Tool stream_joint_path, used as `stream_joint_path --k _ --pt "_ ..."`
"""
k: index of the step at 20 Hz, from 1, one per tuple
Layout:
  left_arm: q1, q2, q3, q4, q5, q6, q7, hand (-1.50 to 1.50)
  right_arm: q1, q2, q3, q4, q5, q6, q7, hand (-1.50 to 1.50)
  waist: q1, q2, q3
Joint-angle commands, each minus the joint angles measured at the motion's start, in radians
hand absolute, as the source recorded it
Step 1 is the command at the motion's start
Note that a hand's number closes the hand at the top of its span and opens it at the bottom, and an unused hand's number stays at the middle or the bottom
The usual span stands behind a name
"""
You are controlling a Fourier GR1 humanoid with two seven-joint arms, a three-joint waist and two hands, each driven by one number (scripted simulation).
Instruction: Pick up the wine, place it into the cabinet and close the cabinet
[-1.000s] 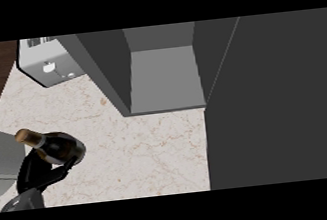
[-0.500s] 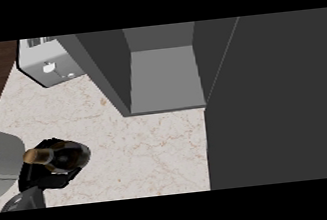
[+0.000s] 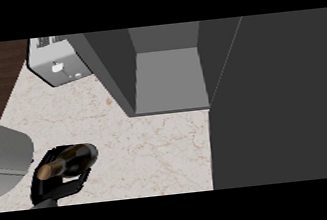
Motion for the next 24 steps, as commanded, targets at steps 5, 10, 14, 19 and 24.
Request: stream_joint_path --k 5,10,14,19,24 --pt "0.175 -0.151 -0.113 -0.168 -0.009 -0.143 -0.055 1.50 0.026 0.012 -0.007 0.026 -0.001 0.008 -0.027 -1.50 0.013 0.007 -0.015" --pt "0.241 -0.210 -0.185 -0.407 0.033 -0.076 0.055 1.50 0.028 0.003 -0.010 0.031 0.004 0.018 -0.031 -1.50 0.008 0.008 -0.014" --pt "0.333 -0.213 -0.253 -0.677 0.101 -0.056 0.254 1.50 -0.025 -0.001 -0.015 0.038 -0.017 0.002 -0.010 -1.50 0.008 0.010 -0.015" --pt "0.511 -0.215 -0.407 -1.043 0.202 0.046 0.434 1.50 -0.027 0.023 0.040 0.063 0.050 -0.003 -0.021 -1.50 0.010 0.011 -0.015" --pt "0.514 -0.215 -0.477 -1.244 0.225 0.196 0.562 1.50 0.028 0.029 0.007 0.096 0.019 0.041 -0.104 -1.50 -0.004 0.013 -0.016"
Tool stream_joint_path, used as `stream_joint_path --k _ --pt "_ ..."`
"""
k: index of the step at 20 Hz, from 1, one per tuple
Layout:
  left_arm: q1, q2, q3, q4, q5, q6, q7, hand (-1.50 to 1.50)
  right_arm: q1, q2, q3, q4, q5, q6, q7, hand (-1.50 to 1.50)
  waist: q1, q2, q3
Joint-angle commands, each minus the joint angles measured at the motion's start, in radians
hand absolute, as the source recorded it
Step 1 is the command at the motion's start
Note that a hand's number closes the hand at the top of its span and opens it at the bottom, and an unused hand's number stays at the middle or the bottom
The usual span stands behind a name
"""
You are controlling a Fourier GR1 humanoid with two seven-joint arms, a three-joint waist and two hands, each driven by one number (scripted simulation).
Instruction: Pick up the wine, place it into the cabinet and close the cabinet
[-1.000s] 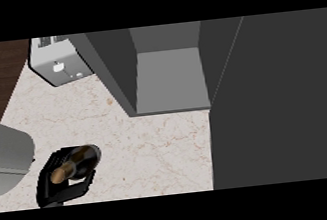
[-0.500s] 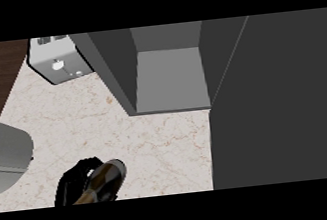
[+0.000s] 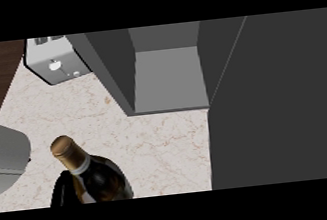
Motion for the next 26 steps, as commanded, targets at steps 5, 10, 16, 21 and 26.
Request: stream_joint_path --k 5,10,16,21,26 --pt "-0.050 -0.004 -0.151 -0.311 0.018 0.301 0.202 1.50 -0.008 -0.028 -0.034 -0.041 -0.054 -0.004 0.054 -1.50 -0.007 0.002 -0.001" --pt "-0.214 -0.003 -0.113 -0.260 0.057 0.360 0.325 1.50 -0.045 -0.005 0.001 -0.034 -0.014 -0.030 0.057 -1.50 -0.010 0.003 -0.002" --pt "-0.423 -0.004 -0.083 -0.157 0.017 0.455 0.331 1.50 0.035 -0.002 -0.014 0.008 -0.013 0.027 -0.017 -1.50 -0.014 0.003 -0.001" --pt "-0.471 -0.004 -0.299 -0.093 -0.045 0.692 0.265 1.50 0.020 0.008 0.022 -0.034 0.009 0.003 0.019 -1.50 -0.016 0.003 -0.001" --pt "-0.617 -0.004 -0.269 0.118 -0.048 0.687 0.234 1.50 -0.031 -0.007 -0.006 0.003 -0.005 -0.003 0.026 -1.50 -0.017 0.004 -0.002"
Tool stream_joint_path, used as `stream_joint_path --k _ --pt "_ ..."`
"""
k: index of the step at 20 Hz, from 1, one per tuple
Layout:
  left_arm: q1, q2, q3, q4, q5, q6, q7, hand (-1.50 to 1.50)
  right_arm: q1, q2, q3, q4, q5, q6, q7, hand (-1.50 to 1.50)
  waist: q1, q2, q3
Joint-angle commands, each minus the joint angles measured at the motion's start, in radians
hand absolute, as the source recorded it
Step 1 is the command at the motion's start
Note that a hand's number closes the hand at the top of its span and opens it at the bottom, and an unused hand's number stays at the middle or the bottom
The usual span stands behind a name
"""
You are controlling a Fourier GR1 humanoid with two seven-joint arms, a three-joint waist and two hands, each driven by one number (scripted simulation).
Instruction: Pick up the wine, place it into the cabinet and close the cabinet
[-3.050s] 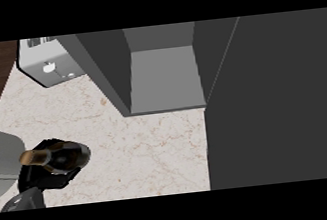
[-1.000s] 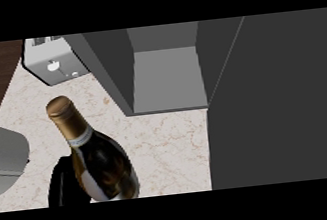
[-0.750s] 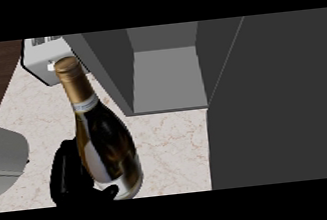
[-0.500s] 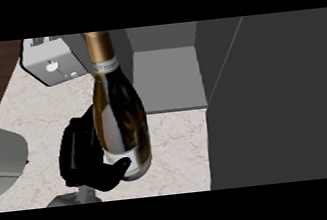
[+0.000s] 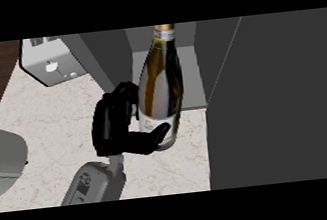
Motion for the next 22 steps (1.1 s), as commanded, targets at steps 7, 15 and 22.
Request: stream_joint_path --k 7,15,22 --pt "-0.151 0.000 -0.038 0.197 0.029 0.087 -0.017 1.50 -0.057 -0.015 -0.016 0.039 -0.009 -0.011 0.020 -1.50 0.003 0.000 0.000" --pt "-0.181 0.000 -0.131 0.398 0.191 0.151 -0.193 1.50 0.023 0.021 -0.014 0.027 0.020 0.014 -0.072 -1.50 -0.001 0.000 0.000" --pt "-0.253 0.000 -0.163 0.559 0.325 0.157 -0.319 1.50 -0.126 -0.051 -0.082 0.076 -0.087 -0.010 0.044 -1.50 -0.005 0.003 -0.001"
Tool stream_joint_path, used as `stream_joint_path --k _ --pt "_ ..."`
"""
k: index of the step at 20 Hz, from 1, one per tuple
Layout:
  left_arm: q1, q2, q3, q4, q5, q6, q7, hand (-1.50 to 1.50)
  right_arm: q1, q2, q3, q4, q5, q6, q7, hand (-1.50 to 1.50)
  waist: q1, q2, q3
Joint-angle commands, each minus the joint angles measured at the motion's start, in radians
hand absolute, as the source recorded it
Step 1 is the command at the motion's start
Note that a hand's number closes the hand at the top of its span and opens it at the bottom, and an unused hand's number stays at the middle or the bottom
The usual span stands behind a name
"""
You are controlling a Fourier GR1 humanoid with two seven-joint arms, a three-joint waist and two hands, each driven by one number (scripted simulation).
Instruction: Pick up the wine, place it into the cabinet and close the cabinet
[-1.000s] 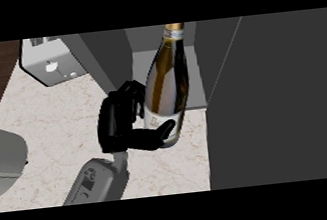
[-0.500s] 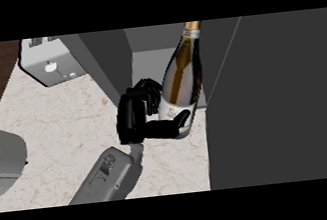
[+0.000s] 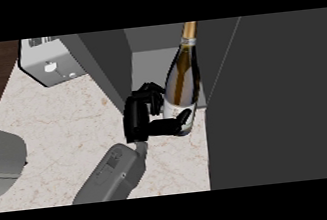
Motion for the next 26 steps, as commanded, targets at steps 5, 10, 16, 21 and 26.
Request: stream_joint_path --k 5,10,16,21,26 --pt "-0.028 0.000 -0.020 0.155 0.164 -0.037 -0.142 1.50 0.050 0.035 0.063 -0.033 0.064 0.000 -0.016 -1.50 -0.005 0.001 0.000" --pt "-0.035 0.000 0.013 0.189 0.244 -0.127 -0.170 1.50 -0.069 -0.031 -0.049 0.081 -0.028 0.004 -0.006 -1.50 0.000 0.002 0.000" --pt "-0.183 0.000 0.033 0.401 0.326 -0.226 -0.224 1.50 0.067 0.043 0.066 -0.055 0.052 -0.005 -0.012 -1.50 -0.011 0.002 0.000" --pt "-0.213 0.000 0.017 0.460 0.348 -0.253 -0.219 1.50 0.093 0.002 -0.039 0.033 -0.041 0.066 -0.086 -1.50 -0.007 0.002 0.000" --pt "-0.268 0.000 -0.003 0.510 0.433 -0.258 -0.242 1.50 0.007 -0.001 -0.014 -0.037 -0.059 -0.005 0.030 -1.50 -0.014 0.003 0.000"
